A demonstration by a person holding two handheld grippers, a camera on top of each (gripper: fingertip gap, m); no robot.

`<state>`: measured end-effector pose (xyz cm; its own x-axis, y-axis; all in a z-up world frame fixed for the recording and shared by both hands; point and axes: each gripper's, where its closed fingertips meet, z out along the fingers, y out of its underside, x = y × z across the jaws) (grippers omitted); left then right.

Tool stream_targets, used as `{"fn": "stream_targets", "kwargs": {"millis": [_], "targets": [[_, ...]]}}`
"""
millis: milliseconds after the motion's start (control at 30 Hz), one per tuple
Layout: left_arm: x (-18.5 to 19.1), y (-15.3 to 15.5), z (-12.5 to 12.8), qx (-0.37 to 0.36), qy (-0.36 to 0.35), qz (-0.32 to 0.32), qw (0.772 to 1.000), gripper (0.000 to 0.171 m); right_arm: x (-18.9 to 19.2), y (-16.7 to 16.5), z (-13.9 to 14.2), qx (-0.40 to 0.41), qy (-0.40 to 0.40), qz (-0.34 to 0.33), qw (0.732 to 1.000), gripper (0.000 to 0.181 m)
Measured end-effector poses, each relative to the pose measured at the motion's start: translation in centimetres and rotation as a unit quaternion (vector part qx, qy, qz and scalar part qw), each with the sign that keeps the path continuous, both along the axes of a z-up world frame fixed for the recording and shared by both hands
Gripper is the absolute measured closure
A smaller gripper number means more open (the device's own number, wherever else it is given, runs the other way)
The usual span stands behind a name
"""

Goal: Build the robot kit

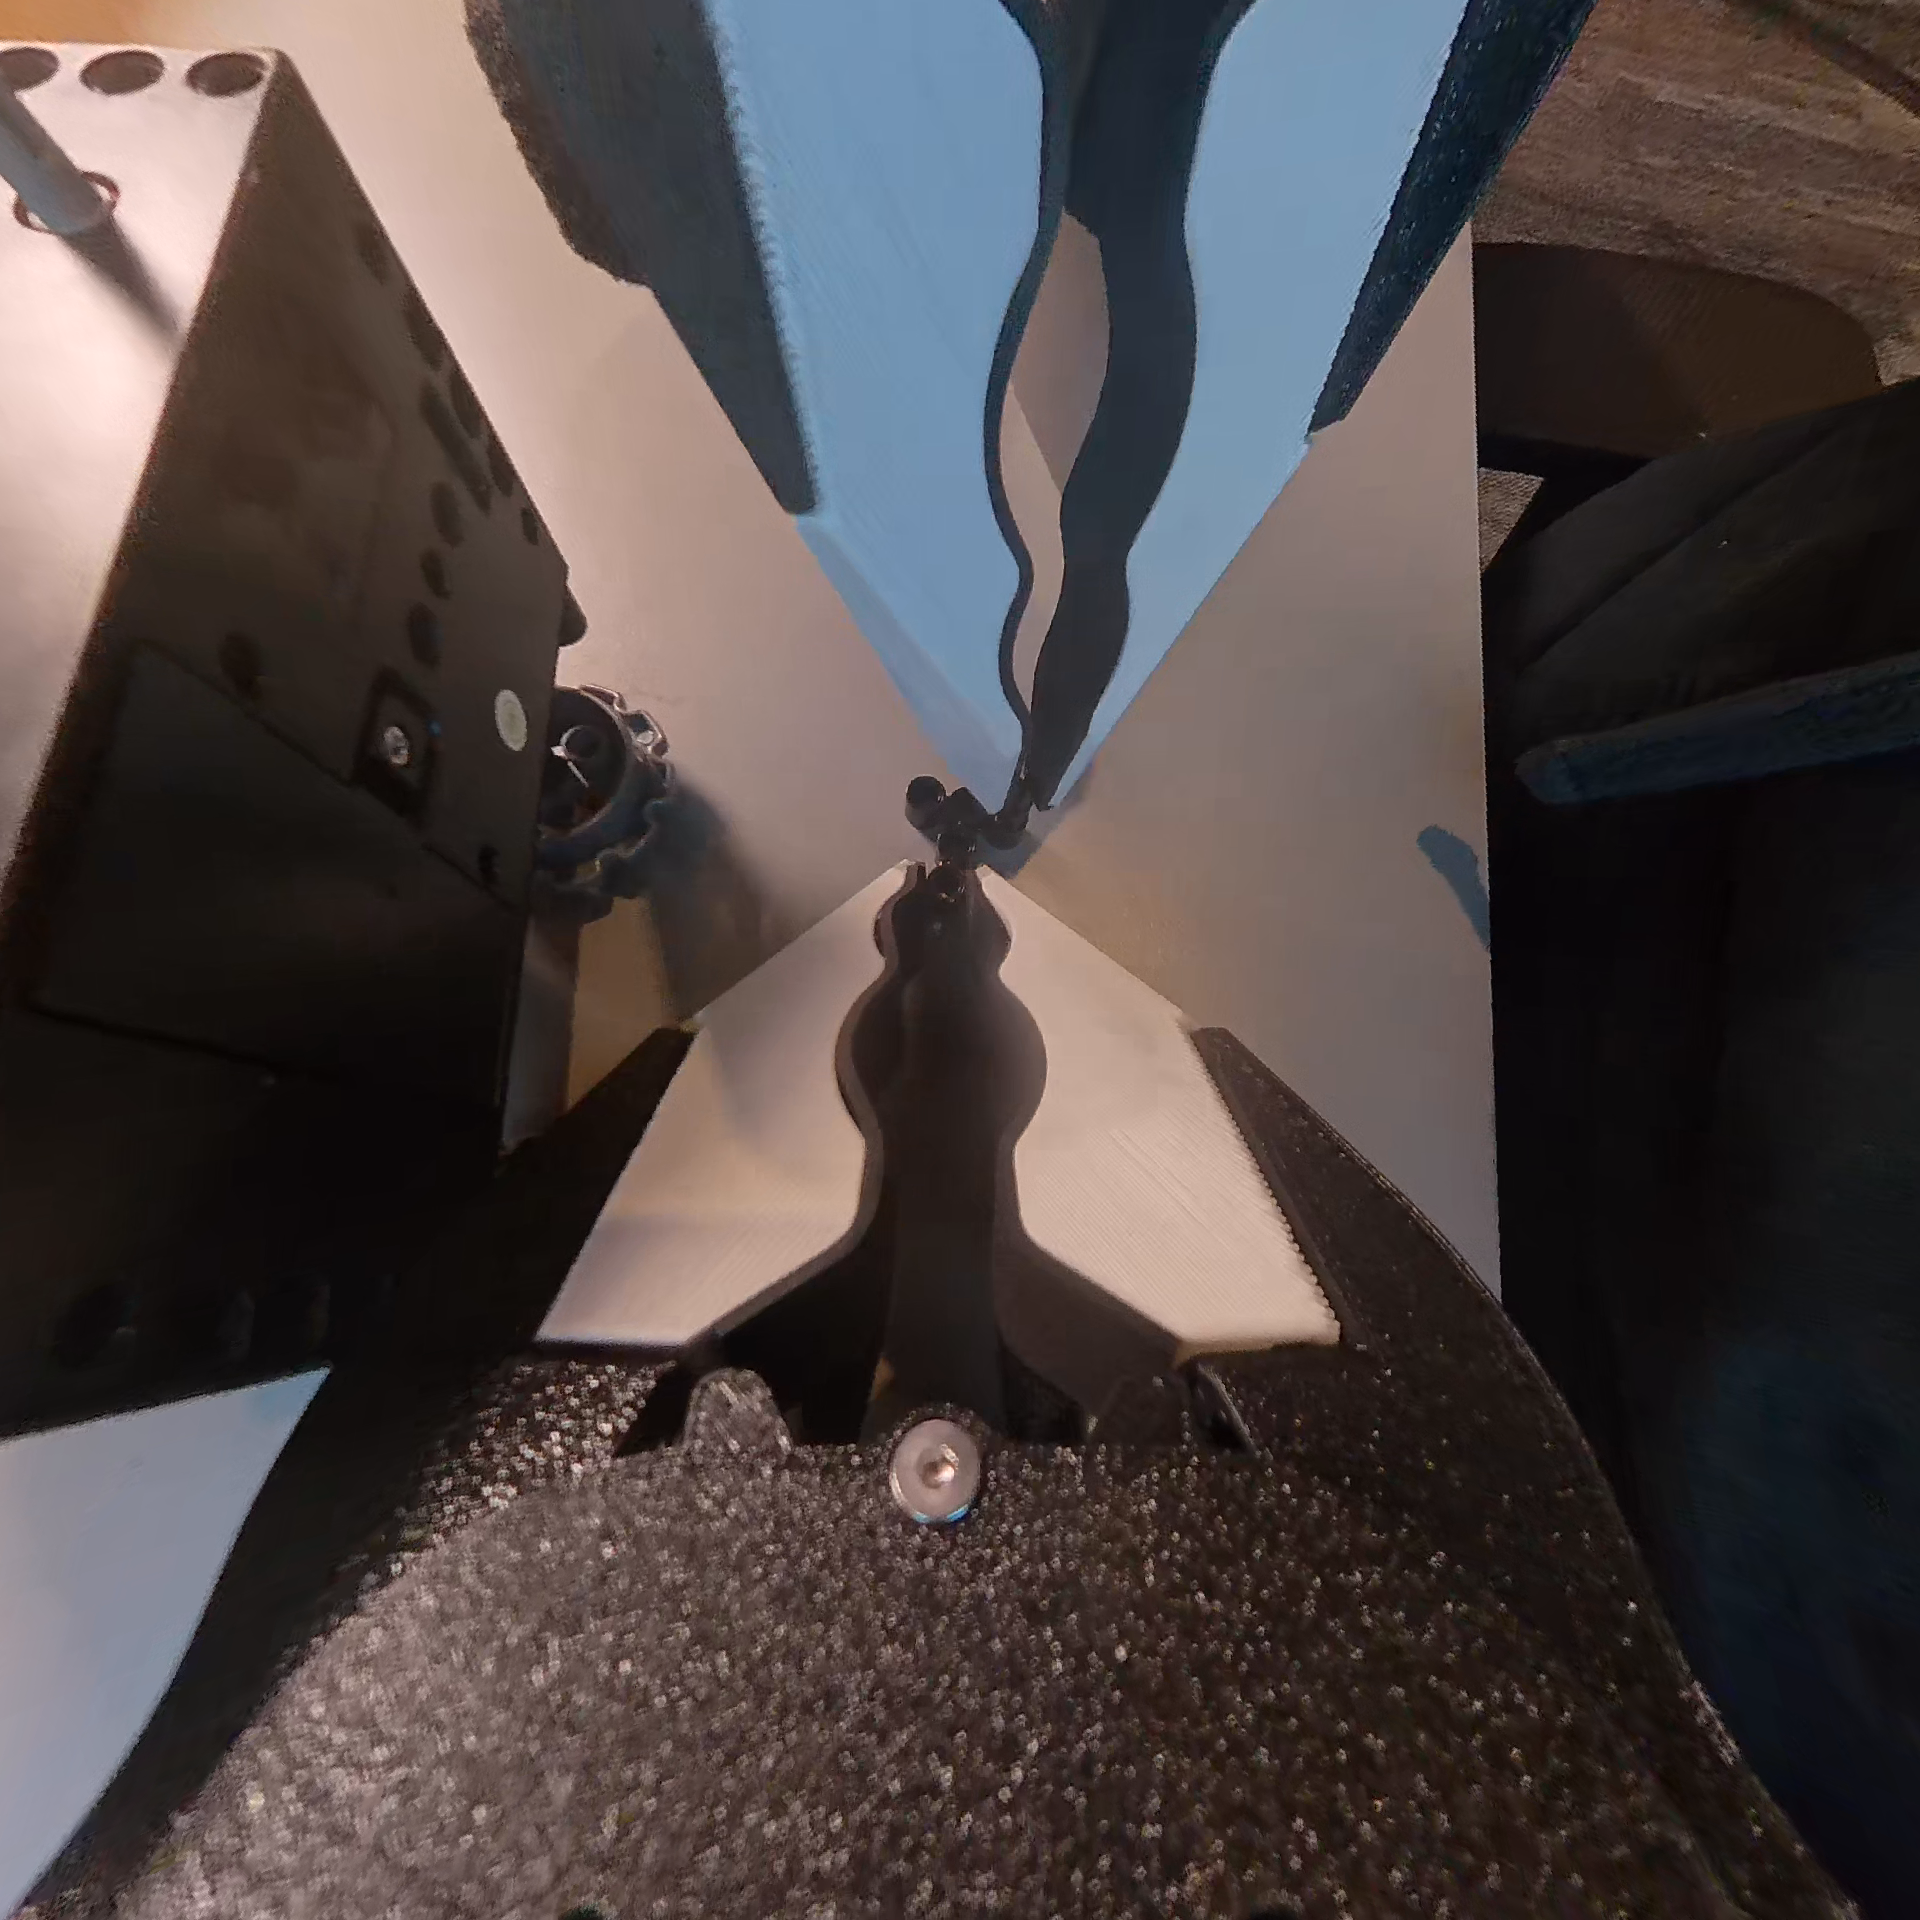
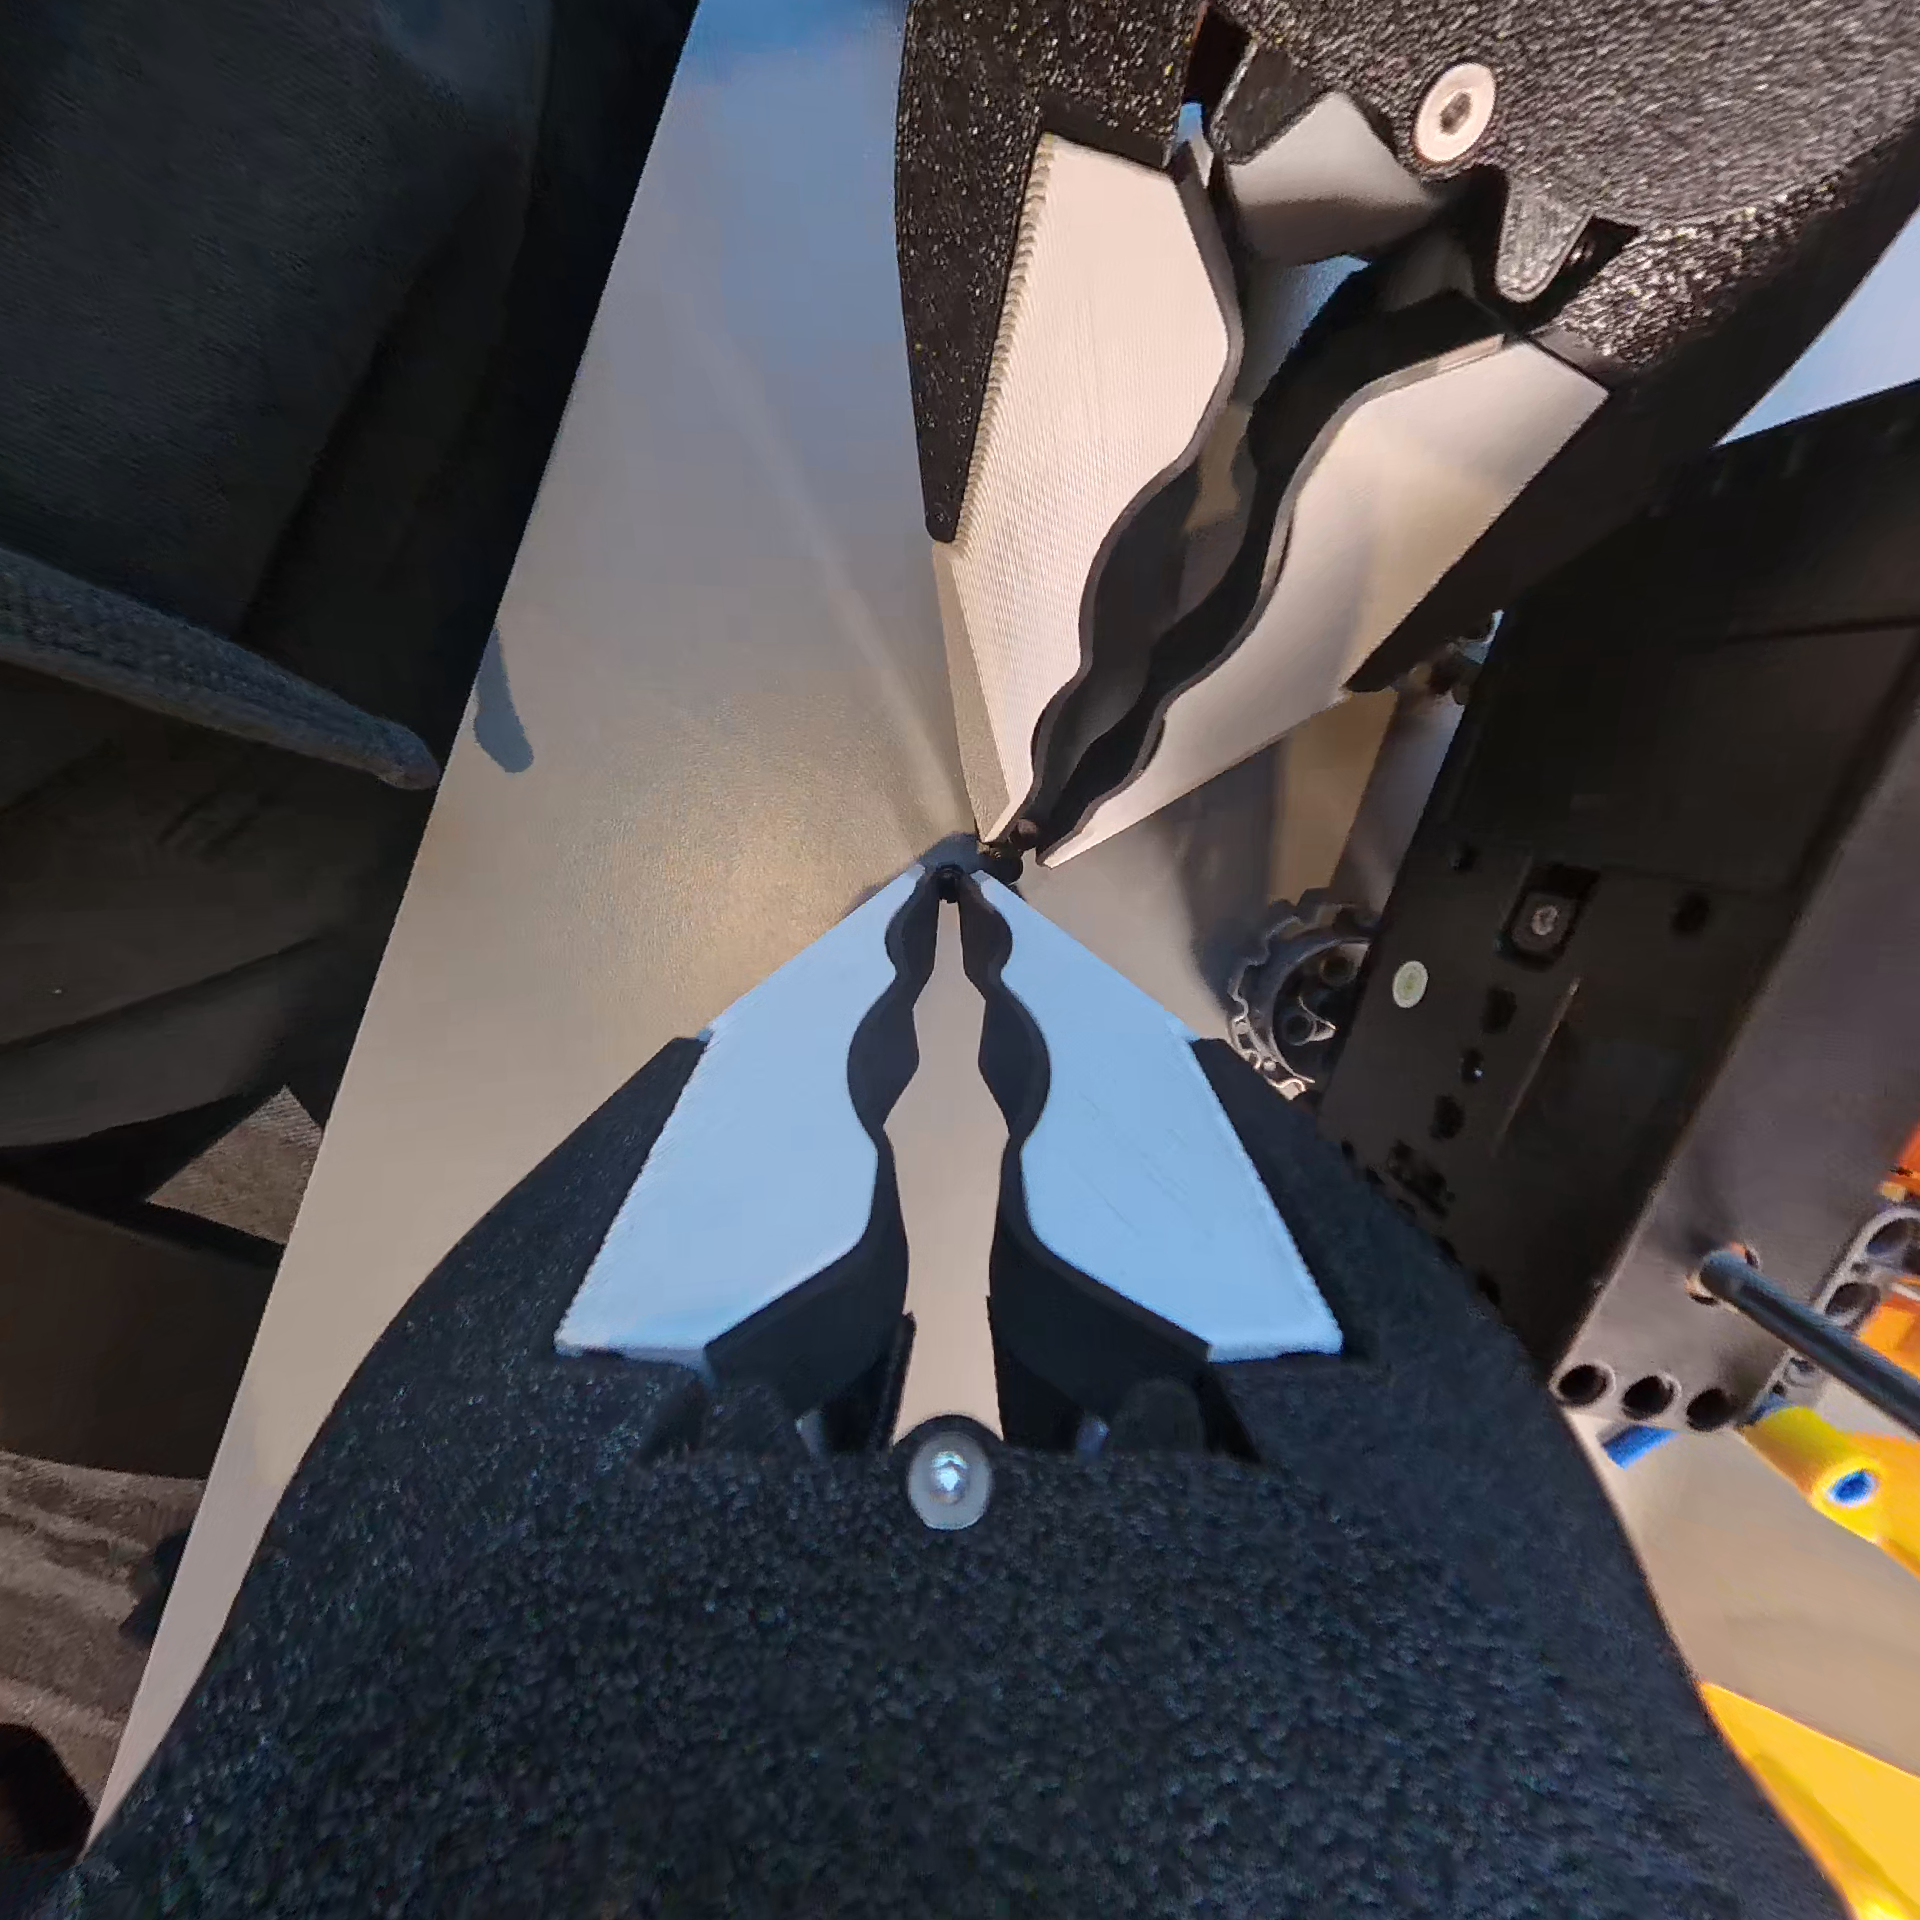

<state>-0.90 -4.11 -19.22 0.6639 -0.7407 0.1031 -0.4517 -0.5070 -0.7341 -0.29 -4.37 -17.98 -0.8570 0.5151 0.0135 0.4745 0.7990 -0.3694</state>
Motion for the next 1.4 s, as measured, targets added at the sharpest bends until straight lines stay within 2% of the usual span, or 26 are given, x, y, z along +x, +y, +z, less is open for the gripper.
{"fn": "stream_targets", "kwargs": {"millis": [200,533,900,1133,1300,1400], "targets": [[0.05,-0.02,-0.02,-0.007,-0.006,-0.002,1.000,0.168,0.00,-0.40,-0.01,-0.019,-0.029,-0.002,0.999,0.178],[0.09,0.00,-0.05,-0.013,-0.011,-0.005,1.000,0.167,0.23,-0.30,-0.04,-0.003,-0.043,0.005,0.999,0.178],[0.04,0.04,-0.04,-0.020,-0.018,-0.006,1.000,0.167,0.15,-0.31,-0.06,0.061,-0.030,0.073,0.995,0.177],[-0.01,0.07,-0.05,-0.022,-0.020,-0.004,1.000,0.168,0.24,-0.31,-0.10,0.031,-0.074,0.066,0.995,0.178],[-0.10,0.00,-0.01,-0.029,-0.027,-0.002,0.999,0.167,0.09,-0.41,-0.09,0.074,-0.043,0.086,0.993,0.178],[-0.12,-0.03,0.00,-0.030,-0.028,-0.002,0.999,0.167,0.06,-0.35,-0.12,0.075,-0.040,0.072,0.994,0.178]]}}
